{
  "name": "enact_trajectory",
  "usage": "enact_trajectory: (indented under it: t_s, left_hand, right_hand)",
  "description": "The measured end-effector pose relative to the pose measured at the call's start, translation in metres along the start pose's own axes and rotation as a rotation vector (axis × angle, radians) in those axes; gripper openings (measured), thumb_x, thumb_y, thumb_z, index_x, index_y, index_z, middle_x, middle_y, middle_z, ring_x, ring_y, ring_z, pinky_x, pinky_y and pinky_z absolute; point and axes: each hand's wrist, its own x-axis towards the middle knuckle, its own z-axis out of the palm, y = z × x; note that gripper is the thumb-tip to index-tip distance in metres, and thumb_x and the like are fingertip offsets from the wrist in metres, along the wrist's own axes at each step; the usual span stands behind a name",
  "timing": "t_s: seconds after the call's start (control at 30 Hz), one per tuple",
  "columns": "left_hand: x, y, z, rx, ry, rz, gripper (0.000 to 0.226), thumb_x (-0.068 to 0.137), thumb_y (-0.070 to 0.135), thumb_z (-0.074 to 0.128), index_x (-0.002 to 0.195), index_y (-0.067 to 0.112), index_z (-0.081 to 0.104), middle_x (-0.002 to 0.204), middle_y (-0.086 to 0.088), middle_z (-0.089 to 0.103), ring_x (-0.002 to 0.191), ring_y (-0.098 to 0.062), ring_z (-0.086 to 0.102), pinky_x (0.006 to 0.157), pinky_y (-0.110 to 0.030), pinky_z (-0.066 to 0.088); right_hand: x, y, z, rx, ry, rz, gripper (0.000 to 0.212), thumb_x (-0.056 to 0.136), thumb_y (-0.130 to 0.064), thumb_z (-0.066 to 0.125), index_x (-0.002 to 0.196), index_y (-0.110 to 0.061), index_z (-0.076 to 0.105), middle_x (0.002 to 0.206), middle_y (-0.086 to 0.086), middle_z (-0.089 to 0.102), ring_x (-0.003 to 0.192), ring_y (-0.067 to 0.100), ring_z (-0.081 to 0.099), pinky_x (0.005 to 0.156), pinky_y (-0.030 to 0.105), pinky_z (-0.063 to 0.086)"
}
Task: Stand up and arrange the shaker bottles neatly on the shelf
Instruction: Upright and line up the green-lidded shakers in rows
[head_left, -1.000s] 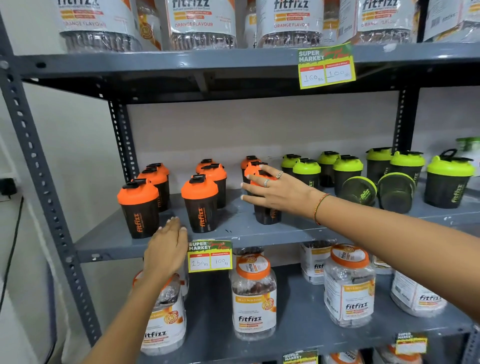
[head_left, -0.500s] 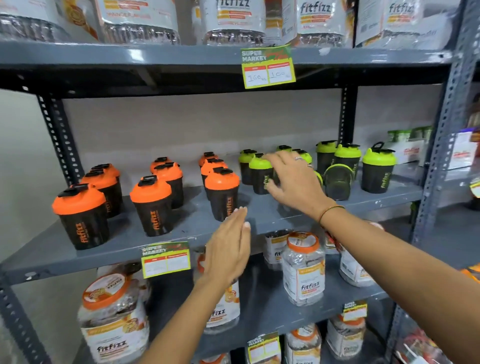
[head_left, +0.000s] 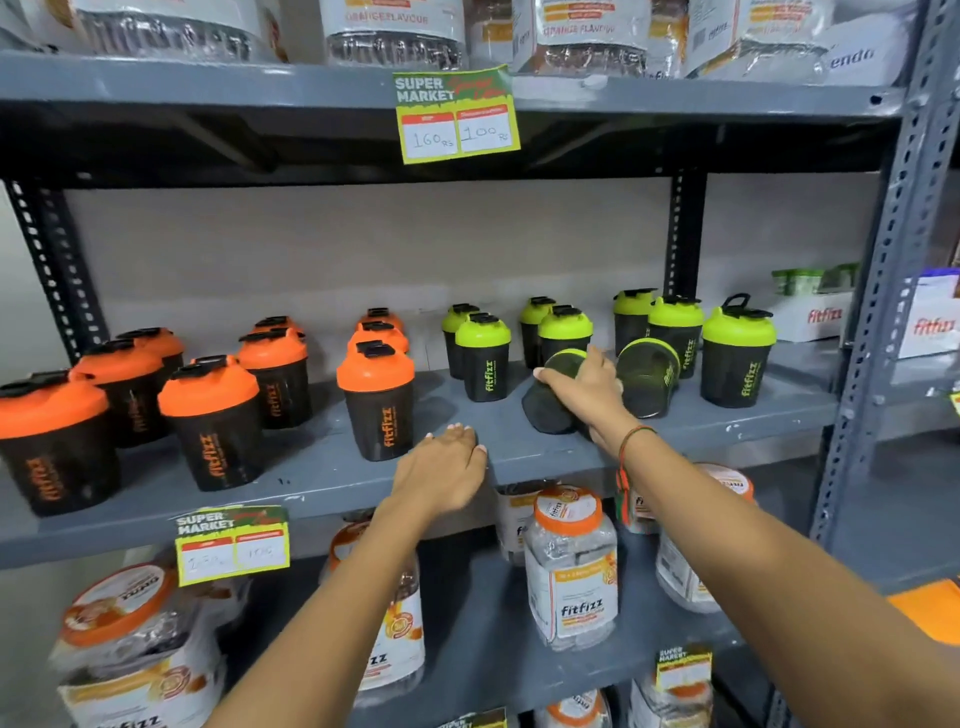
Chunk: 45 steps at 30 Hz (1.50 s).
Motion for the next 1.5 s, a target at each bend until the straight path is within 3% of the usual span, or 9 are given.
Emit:
enact_trajectory:
  t_s: [0.23, 0.5, 0.67, 0.73, 0.83, 0.93, 1.03, 1.37, 1.5]
  left_hand:
    - [0.006, -0.002, 0.005, 0.01, 0.018, -0.042, 0.042, 0.096, 0.033, 0.025, 0.121, 0.011, 0.051, 0.136, -0.01, 0.052, 0.125, -0.023, 0.047, 0.106, -0.039, 0.03]
    - [0.004, 0.001, 0.005, 0.021, 0.035, -0.043, 0.044, 0.096, 0.033, 0.025, 0.123, 0.009, 0.052, 0.135, -0.011, 0.053, 0.124, -0.024, 0.047, 0.106, -0.039, 0.03]
    - [0.002, 0.003, 0.004, 0.029, 0.042, -0.049, 0.045, 0.096, 0.033, 0.025, 0.123, 0.009, 0.052, 0.134, -0.011, 0.054, 0.122, -0.024, 0.049, 0.104, -0.039, 0.032]
    - [0.002, 0.003, 0.004, 0.032, 0.045, -0.051, 0.045, 0.096, 0.034, 0.025, 0.122, 0.01, 0.052, 0.135, -0.011, 0.054, 0.122, -0.024, 0.049, 0.104, -0.039, 0.033]
    - [0.002, 0.004, 0.004, 0.034, 0.039, -0.053, 0.048, 0.096, 0.035, 0.025, 0.128, 0.01, 0.05, 0.141, -0.01, 0.049, 0.128, -0.023, 0.044, 0.108, -0.039, 0.03]
    - [0.001, 0.004, 0.003, 0.034, 0.031, -0.062, 0.049, 0.096, 0.036, 0.024, 0.131, 0.011, 0.049, 0.143, -0.008, 0.047, 0.13, -0.022, 0.043, 0.109, -0.039, 0.029]
    - [0.0, 0.005, 0.002, 0.033, 0.023, -0.073, 0.049, 0.096, 0.036, 0.024, 0.131, 0.012, 0.048, 0.144, -0.008, 0.046, 0.13, -0.024, 0.043, 0.108, -0.04, 0.031]
    - [0.0, 0.006, 0.003, 0.04, 0.032, -0.097, 0.048, 0.095, 0.037, 0.024, 0.127, 0.013, 0.05, 0.139, -0.008, 0.05, 0.126, -0.025, 0.047, 0.105, -0.041, 0.036]
    - [-0.001, 0.004, 0.005, 0.062, 0.068, -0.078, 0.049, 0.095, 0.039, 0.024, 0.128, 0.014, 0.051, 0.141, -0.007, 0.049, 0.126, -0.025, 0.048, 0.105, -0.041, 0.037]
  right_hand:
    - [0.014, 0.005, 0.014, 0.089, -0.063, 0.05, 0.102, 0.072, -0.062, 0.071, 0.153, -0.019, 0.026, 0.153, 0.01, 0.028, 0.139, 0.038, 0.033, 0.109, 0.043, 0.033]
    - [0.032, 0.002, 0.014, 0.112, -0.24, 0.212, 0.132, 0.056, -0.07, 0.07, 0.157, -0.022, -0.001, 0.156, 0.018, 0.029, 0.139, 0.041, 0.035, 0.111, 0.053, 0.036]
    - [0.033, 0.0, 0.008, 0.21, -0.299, 0.227, 0.134, 0.044, -0.061, 0.075, 0.153, -0.032, 0.003, 0.144, 0.014, 0.045, 0.124, 0.036, 0.053, 0.1, 0.051, 0.05]
    - [0.028, -0.002, 0.007, 0.201, -0.243, 0.159, 0.133, 0.044, -0.062, 0.074, 0.154, -0.035, 0.004, 0.148, 0.013, 0.039, 0.127, 0.037, 0.049, 0.101, 0.05, 0.049]
    - [0.013, -0.008, 0.012, 0.052, -0.056, -0.119, 0.128, 0.052, -0.064, 0.074, 0.154, -0.035, 0.003, 0.152, 0.013, 0.029, 0.129, 0.043, 0.046, 0.103, 0.048, 0.045]
    - [-0.002, -0.014, 0.021, -0.08, 0.122, -0.422, 0.123, 0.057, -0.055, 0.078, 0.154, -0.029, 0.008, 0.147, 0.011, 0.032, 0.119, 0.043, 0.053, 0.091, 0.048, 0.048]
    - [-0.015, -0.015, 0.032, -0.163, 0.175, -0.576, 0.115, 0.058, -0.05, 0.078, 0.152, -0.025, 0.017, 0.145, 0.008, 0.032, 0.116, 0.04, 0.054, 0.086, 0.046, 0.051]
    - [-0.032, -0.007, 0.054, -0.138, 0.213, -0.561, 0.105, 0.061, -0.054, 0.083, 0.144, -0.021, 0.027, 0.136, 0.003, 0.029, 0.113, 0.037, 0.052, 0.078, 0.049, 0.056]
    - [-0.037, -0.007, 0.042, -0.07, 0.269, -0.588, 0.097, 0.07, -0.067, 0.07, 0.144, -0.017, 0.032, 0.143, 0.004, 0.031, 0.122, 0.031, 0.049, 0.09, 0.045, 0.051]
